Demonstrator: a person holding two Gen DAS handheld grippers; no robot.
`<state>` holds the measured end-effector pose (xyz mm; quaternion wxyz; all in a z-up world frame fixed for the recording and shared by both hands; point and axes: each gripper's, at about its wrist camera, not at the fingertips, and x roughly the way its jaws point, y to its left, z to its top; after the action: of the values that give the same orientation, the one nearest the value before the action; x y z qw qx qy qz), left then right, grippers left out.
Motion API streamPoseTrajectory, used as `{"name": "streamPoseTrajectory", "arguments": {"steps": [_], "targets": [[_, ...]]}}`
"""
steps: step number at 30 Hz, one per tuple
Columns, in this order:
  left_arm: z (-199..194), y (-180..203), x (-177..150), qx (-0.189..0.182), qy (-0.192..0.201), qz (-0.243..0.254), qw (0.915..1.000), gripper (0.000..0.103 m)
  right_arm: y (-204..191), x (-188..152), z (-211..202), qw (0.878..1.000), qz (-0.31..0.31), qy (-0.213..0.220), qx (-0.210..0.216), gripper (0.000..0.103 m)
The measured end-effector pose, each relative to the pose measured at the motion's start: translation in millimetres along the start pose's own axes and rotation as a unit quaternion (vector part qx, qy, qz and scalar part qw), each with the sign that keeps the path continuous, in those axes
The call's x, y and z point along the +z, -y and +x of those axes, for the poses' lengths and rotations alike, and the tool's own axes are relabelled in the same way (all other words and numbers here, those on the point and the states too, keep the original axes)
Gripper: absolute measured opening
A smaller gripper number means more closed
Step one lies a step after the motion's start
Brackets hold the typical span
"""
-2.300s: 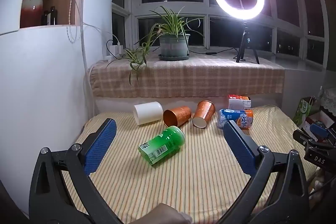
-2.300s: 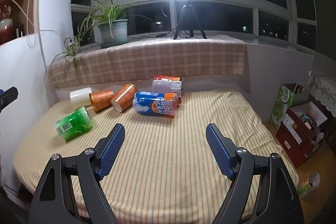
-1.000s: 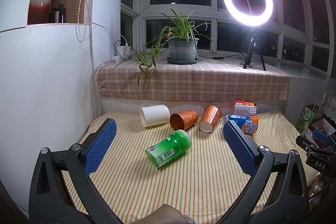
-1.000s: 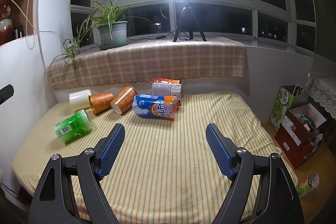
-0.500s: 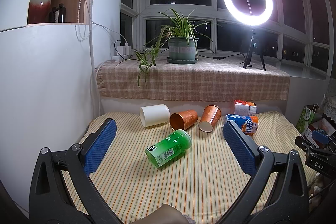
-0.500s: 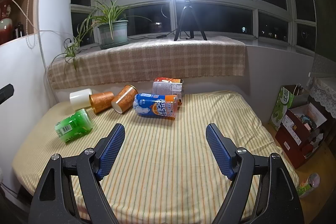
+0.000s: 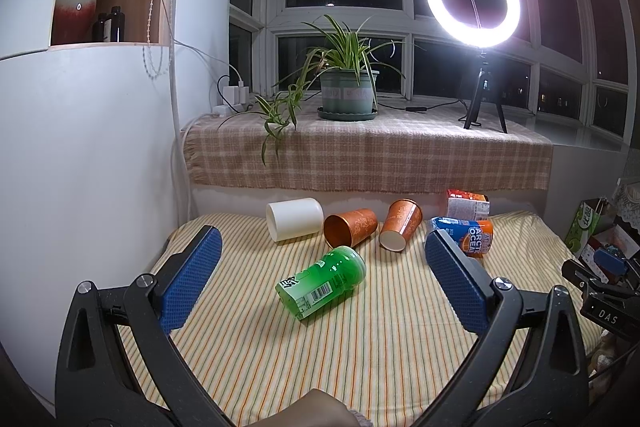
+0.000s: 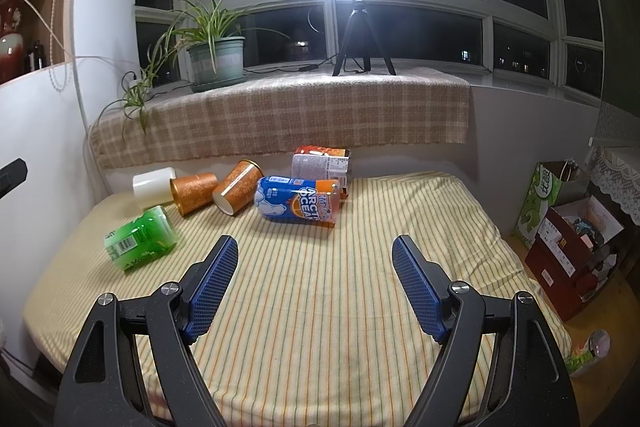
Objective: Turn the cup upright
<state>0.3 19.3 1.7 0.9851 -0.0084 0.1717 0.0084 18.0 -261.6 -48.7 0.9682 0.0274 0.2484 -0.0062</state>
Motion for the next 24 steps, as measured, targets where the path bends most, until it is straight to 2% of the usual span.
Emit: {"name": "streamPoseTrajectory", "arguments": {"steps": [12, 24], "targets": [[-0.4, -0.6, -1.3, -0.001, -0.001, -0.001, 1.0000, 0.103, -1.2, -1.7, 4.6, 1.000, -0.002, -0.005, 0.001, 0.079], [12.0, -6.1, -6.7, -0.001, -0.023, -0.006, 0.9997, 0.103, -5.0, -3.6, 16.9, 1.000, -0.007, -0.019, 0.006, 0.079]]}}
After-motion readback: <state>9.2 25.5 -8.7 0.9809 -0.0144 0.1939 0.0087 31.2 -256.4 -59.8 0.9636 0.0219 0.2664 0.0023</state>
